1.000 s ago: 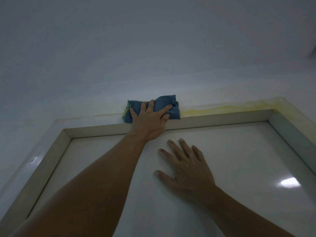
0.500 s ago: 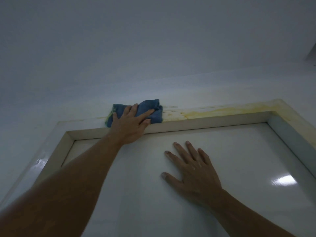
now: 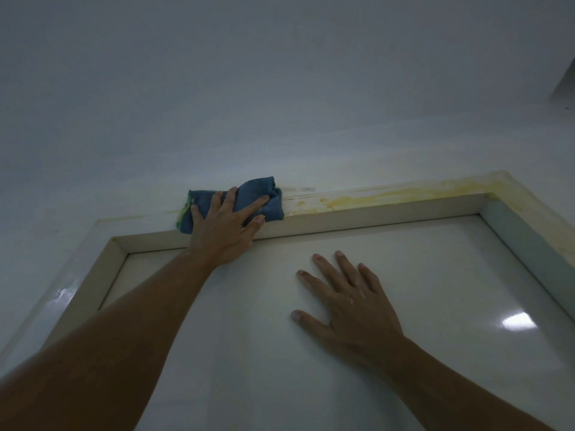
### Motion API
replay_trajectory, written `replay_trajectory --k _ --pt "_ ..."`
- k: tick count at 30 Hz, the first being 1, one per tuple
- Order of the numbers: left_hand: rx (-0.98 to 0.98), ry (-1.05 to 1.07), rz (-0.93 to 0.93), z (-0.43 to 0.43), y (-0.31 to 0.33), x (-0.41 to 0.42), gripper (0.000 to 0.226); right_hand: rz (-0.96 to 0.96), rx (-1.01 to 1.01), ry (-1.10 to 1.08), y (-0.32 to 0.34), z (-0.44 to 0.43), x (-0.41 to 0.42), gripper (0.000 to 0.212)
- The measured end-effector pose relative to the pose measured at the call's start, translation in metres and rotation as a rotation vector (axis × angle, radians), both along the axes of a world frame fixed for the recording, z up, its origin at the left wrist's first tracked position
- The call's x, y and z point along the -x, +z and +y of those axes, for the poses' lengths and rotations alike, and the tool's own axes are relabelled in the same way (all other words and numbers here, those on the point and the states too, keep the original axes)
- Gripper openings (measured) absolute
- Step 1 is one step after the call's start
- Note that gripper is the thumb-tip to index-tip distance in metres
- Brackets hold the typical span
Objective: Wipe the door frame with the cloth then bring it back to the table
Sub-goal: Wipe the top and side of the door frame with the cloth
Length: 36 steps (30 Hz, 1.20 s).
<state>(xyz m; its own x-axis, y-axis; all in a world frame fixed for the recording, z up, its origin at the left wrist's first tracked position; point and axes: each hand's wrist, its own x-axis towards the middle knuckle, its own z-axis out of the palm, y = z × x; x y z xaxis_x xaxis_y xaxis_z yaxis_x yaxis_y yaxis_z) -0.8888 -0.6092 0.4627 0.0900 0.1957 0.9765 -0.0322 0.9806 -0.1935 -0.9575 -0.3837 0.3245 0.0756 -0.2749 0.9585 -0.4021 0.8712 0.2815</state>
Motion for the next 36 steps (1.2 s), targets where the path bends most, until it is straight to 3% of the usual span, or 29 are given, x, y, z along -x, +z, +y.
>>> replay_trajectory --k 21,36 --pt "0.087 -0.023 -0.009 0.194 -0.002 0.016 0.047 -0.064 0.002 -0.038 -0.012 0.08 0.005 0.073" --pt "0.09 0.008 -0.032 0.106 0.002 0.002 0.046 -0.047 0.026 -0.047 -0.015 0.088 0.003 0.074"
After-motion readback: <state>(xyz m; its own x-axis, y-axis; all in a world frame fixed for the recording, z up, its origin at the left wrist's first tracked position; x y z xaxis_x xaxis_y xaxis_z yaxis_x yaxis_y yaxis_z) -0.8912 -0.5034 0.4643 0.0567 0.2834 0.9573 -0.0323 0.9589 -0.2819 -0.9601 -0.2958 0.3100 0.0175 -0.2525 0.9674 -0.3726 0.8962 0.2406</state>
